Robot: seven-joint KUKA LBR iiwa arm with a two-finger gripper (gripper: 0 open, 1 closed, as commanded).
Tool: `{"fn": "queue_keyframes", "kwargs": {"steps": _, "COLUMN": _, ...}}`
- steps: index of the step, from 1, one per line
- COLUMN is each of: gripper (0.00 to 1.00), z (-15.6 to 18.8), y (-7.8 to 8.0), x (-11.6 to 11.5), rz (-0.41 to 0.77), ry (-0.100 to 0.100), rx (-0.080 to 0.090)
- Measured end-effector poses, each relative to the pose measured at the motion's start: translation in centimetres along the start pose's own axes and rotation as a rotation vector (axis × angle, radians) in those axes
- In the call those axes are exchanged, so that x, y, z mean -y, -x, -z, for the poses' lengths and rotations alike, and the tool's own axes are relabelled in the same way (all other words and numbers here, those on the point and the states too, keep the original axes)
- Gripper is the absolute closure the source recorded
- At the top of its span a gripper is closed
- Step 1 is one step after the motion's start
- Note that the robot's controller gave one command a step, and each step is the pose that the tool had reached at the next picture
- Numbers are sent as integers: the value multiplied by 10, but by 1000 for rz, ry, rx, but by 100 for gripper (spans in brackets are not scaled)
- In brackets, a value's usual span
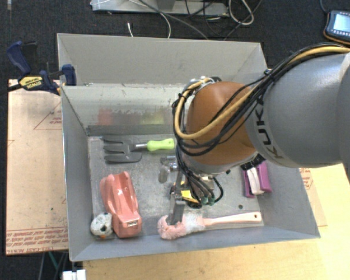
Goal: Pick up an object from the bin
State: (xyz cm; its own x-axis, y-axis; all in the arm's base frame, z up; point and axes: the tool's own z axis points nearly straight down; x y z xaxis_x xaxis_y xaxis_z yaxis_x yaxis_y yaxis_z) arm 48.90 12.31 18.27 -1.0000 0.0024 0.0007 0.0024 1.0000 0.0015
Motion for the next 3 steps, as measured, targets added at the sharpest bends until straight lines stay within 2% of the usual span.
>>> {"fn": "queue_keyframes", "kwargs": {"steps": 1, "gripper": 0, "z": 0, "y": 0, "x": 0, "rz": 0, "ry": 0, "rx": 0}}
{"fn": "queue_keyframes", "kwargs": {"steps": 2, "gripper": 0, "z": -73, "y": 4, "x": -5, "rz": 42, "ry": 0, "rx": -5}}
{"fn": "queue_keyframes", "kwargs": {"steps": 3, "gripper": 100, "z": -85, "y": -3, "x": -12, "rz": 278, "ry": 2, "rx": 9}}
